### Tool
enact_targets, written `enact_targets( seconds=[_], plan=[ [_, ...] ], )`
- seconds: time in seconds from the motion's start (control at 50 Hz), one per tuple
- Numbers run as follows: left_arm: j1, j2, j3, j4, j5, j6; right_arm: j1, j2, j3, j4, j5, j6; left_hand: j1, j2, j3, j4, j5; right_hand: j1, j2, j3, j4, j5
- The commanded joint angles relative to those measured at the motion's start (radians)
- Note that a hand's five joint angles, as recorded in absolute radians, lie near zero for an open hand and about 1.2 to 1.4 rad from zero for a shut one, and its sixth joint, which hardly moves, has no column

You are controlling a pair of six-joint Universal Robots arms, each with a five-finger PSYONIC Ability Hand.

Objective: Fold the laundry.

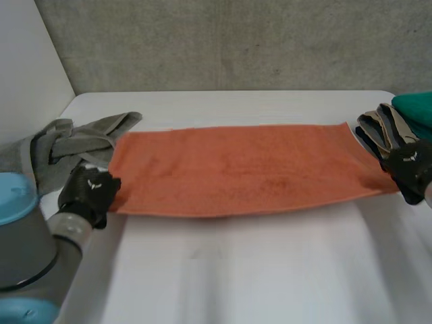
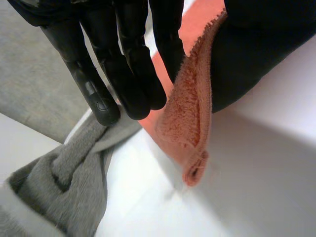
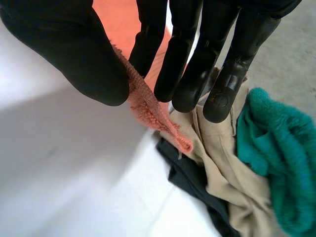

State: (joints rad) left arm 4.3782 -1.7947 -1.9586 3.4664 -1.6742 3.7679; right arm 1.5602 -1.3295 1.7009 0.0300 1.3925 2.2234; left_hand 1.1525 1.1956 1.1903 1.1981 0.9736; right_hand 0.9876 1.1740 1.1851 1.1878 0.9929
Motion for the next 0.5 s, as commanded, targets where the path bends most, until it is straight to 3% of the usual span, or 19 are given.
enact_targets(
  seconds=[0.02,0.06,0.1,0.22,0.38,0.5],
  plan=[
    [-0.020,0.204,-0.108,-0.352,0.010,0.144,-0.074,-0.180,0.121,0.283,0.005,-0.364,0.244,0.201,0.206,0.198,0.248,0.409,0.222,0.211,0.208,0.229],
    [-0.035,0.224,-0.112,-0.460,0.024,0.176,-0.114,-0.200,0.129,0.353,-0.006,-0.403,0.244,0.201,0.206,0.198,0.248,0.409,0.222,0.211,0.208,0.229],
    [-0.039,0.219,-0.094,-0.474,0.048,0.185,-0.120,-0.200,0.138,0.380,-0.013,-0.390,0.244,0.201,0.206,0.198,0.248,0.409,0.222,0.211,0.208,0.229],
    [-0.031,0.051,0.059,-0.262,0.065,0.196,-0.082,-0.087,0.091,0.204,0.002,-0.386,0.244,0.201,0.206,0.198,0.248,0.409,0.222,0.211,0.208,0.229],
    [-0.032,-0.196,0.277,-0.034,0.067,0.207,0.086,0.145,-0.113,-0.071,0.097,-0.343,0.244,0.201,0.206,0.198,0.248,0.409,0.222,0.211,0.208,0.229],
    [-0.034,-0.371,0.446,0.069,0.068,0.243,0.124,0.320,-0.270,-0.208,0.108,-0.323,0.244,0.201,0.206,0.198,0.248,0.409,0.222,0.211,0.208,0.229]
  ],
)
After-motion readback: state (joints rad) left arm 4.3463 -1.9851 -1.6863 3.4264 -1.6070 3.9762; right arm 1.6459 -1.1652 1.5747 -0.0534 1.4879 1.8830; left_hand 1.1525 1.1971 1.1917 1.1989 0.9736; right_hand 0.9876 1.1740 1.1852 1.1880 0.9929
